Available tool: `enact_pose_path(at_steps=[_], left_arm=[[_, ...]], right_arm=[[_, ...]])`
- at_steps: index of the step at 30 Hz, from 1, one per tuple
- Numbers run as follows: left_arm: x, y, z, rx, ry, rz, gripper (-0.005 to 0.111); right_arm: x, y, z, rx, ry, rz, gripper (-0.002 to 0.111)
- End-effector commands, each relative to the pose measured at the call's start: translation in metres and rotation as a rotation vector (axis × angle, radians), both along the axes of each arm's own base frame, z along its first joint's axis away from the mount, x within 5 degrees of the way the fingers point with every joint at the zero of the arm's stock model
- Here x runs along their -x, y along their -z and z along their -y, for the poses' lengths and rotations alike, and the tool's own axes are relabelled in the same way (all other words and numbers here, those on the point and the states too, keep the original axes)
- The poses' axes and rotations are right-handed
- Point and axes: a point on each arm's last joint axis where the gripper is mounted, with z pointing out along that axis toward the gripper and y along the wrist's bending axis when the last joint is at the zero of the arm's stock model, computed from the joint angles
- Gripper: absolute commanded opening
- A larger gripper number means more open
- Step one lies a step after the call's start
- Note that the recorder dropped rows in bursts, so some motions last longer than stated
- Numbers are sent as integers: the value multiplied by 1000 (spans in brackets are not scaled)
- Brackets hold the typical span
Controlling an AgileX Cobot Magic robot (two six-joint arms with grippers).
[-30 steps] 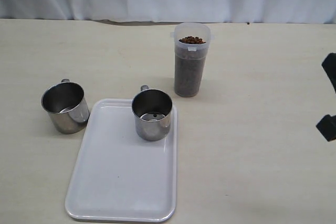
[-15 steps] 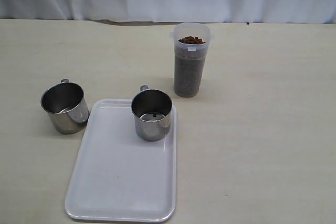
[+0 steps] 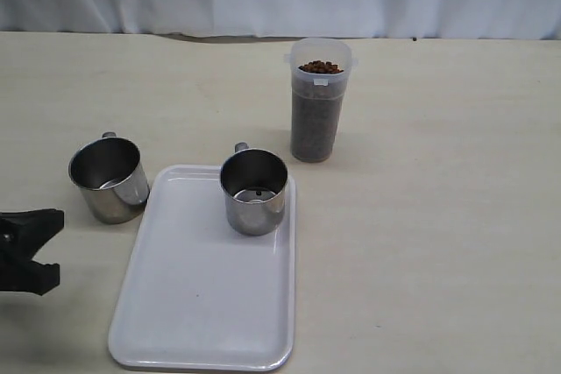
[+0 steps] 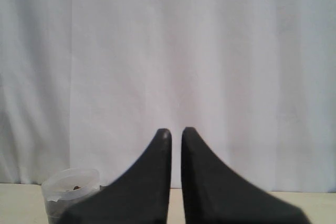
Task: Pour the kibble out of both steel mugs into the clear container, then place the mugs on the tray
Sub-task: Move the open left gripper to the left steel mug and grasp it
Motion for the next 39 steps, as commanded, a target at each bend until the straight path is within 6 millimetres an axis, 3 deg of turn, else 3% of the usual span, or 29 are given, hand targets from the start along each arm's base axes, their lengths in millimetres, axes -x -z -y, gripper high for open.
enact_pose_path(at_steps=[1,5,7,11,16,28,39], left_arm=[[-18,18,1,8,43,-18,19],[-31,33,3,30,94,-16,58],[-38,38,3,32,113,2,67],[-53,49,2,17,131,1,69],[-67,48,1,3,155,67,69],[-84,42,2,-60,245,174,69],[-99,52,4,-50,263,172,69]], right_arm=[[0,2,1,6,10,-2,5],[0,2,1,3,8,-8,5],[0,3,1,6,8,-15,5],[0,3,1,6,8,-17,5],[0,3,1,6,8,-17,5],[0,3,1,6,8,-17,5],[0,3,1,6,8,-17,5]])
